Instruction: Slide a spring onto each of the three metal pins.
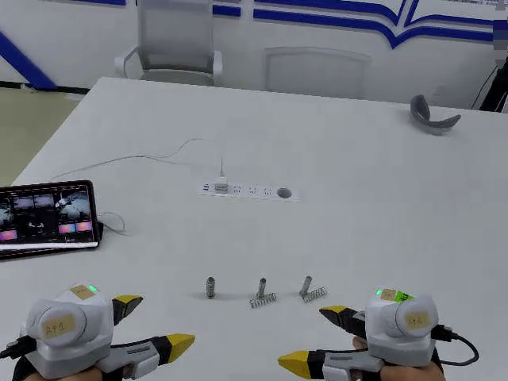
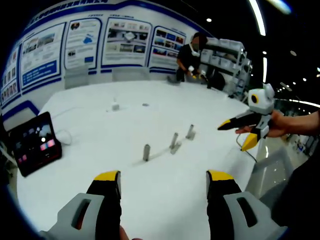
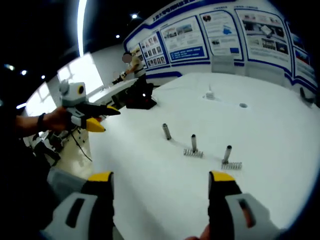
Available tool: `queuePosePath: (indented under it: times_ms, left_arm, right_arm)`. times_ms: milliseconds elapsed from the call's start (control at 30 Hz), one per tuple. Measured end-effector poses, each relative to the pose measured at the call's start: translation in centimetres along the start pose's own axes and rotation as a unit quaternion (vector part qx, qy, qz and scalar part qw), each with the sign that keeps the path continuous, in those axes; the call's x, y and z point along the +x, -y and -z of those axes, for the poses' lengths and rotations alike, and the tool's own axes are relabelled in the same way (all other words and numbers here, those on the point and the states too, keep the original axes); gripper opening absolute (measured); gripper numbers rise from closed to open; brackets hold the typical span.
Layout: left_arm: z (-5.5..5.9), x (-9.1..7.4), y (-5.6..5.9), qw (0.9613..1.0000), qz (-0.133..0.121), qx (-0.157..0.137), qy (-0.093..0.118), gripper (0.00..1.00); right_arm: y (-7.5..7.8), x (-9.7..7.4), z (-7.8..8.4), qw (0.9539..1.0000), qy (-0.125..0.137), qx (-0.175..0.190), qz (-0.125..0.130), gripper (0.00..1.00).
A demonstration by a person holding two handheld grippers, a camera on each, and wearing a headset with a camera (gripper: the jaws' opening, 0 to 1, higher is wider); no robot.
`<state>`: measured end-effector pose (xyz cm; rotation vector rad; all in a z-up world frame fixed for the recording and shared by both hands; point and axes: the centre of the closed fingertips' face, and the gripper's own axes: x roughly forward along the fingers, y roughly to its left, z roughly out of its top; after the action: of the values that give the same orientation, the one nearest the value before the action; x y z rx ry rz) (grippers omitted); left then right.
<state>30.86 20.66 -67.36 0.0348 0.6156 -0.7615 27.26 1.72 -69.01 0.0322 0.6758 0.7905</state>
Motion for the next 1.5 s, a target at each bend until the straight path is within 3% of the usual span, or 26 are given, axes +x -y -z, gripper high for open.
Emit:
queuePosePath:
  times_ms: [400, 867, 1233, 1500]
  left_arm:
    - [-0.5, 1.7, 1.3, 0.9993, 0.026, 0.024, -0.013, 0.69]
    - [-1.5, 4.9, 3.7, 0.9964, 0.063, 0.051, -0.023, 0.69]
    - [-1.7, 7.7, 6.1, 0.9917, 0.095, 0.076, -0.04, 0.68]
    - [-1.6, 9.5, 6.9, 0.9893, 0.107, 0.083, -0.053, 0.65]
  right_arm:
    - [0.6, -0.8, 0.4, 0.9998, 0.007, 0.013, 0.015, 0.78]
    - [0.8, -2.3, 1.3, 0.9994, 0.002, 0.02, 0.028, 0.79]
    - [1.1, -3.6, 1.8, 0.999, 0.005, 0.024, 0.039, 0.79]
    - [1.4, -4.7, 2.0, 0.9984, 0.006, 0.03, 0.048, 0.79]
